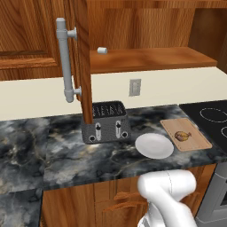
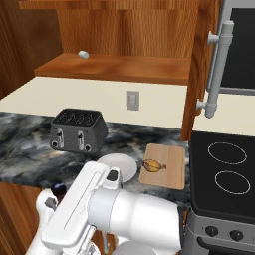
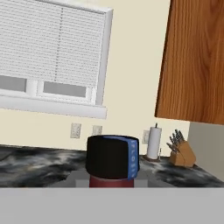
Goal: Pick the chicken drumstick from the plate and place it on the cutting board. Then pick the condiment bottle from the cabinet and place it next to the cutting board.
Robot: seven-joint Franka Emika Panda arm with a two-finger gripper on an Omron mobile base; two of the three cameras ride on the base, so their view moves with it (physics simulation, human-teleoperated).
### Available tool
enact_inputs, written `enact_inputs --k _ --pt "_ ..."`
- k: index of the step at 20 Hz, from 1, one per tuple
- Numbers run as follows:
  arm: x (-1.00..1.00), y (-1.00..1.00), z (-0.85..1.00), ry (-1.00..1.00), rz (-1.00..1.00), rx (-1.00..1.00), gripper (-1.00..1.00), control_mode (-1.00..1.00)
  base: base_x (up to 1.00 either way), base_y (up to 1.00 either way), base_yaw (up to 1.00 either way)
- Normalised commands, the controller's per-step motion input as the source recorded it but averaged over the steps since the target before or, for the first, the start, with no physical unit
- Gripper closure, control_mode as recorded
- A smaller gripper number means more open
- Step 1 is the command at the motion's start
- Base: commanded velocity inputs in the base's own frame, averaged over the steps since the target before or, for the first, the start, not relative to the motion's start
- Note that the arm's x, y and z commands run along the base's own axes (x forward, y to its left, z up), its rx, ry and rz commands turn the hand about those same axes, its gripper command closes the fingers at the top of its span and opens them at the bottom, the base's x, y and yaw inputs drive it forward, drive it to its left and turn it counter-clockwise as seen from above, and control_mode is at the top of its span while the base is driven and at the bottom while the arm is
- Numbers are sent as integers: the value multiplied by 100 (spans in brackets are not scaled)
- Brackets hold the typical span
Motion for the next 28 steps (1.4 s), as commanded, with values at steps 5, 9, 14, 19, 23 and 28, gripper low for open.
enact_inputs --k 5,9,14,19,23,28 --pt "22 0 -38 0 2 24 100 -100 0 0 0" --pt "12 0 -39 0 3 20 100 -100 0 0 0" --pt "7 0 -32 -4 2 11 100 -100 0 0 0" --pt "8 0 -24 -12 0 1 100 -100 0 0 0" --pt "14 0 -14 -16 0 0 100 -100 0 0 0" --pt "18 0 -6 -12 0 0 100 -100 0 0 0"
